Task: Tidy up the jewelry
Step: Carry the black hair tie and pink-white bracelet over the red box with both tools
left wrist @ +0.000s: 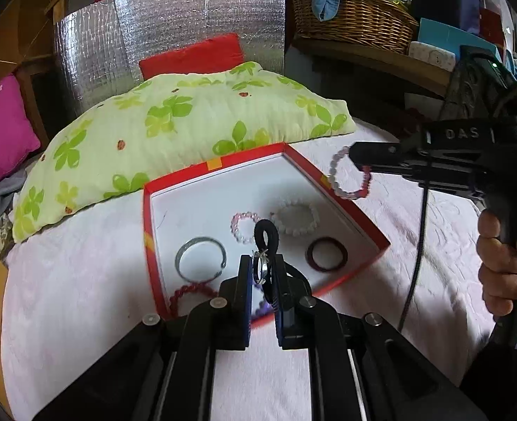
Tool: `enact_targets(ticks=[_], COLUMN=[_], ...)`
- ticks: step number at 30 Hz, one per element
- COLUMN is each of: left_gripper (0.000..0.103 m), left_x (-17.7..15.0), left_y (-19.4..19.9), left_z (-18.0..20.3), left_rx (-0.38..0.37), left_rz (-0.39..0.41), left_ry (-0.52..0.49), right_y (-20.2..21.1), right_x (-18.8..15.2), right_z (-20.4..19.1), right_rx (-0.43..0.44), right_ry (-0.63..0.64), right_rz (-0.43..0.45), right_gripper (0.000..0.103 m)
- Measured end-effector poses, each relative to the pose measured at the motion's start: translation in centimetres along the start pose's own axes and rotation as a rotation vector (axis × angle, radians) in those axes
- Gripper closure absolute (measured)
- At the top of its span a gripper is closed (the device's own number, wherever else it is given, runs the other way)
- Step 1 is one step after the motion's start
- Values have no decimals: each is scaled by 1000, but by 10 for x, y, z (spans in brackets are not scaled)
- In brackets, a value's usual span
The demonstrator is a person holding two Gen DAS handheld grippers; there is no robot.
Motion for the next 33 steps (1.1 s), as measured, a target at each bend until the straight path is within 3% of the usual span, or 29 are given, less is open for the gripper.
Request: enact_targets(ticks=[21,33], left_gripper=[92,92], left_x=[26,30], left_y=[-64,-98], left_z=[-14,-38], left_rx=[-37,-104], left_rz=[-61,-129], left_ry=[34,94], right_y=[-74,-114], right_x=[47,68], right_z=[3,26], right_rx=[-24,-35], right_ry=[-3,-41], right_rz=[-63,-120], right_gripper=[94,94])
Point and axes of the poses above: each gripper's, at about its wrist camera, not at the fingertips, and y roughly against the way its jaws point, z to its right, x to its top, the point moved 1 cm from there along -y, roughly the way its jaws point, and after that the axes turned 5 degrees about -z, right-handed, at the moved point
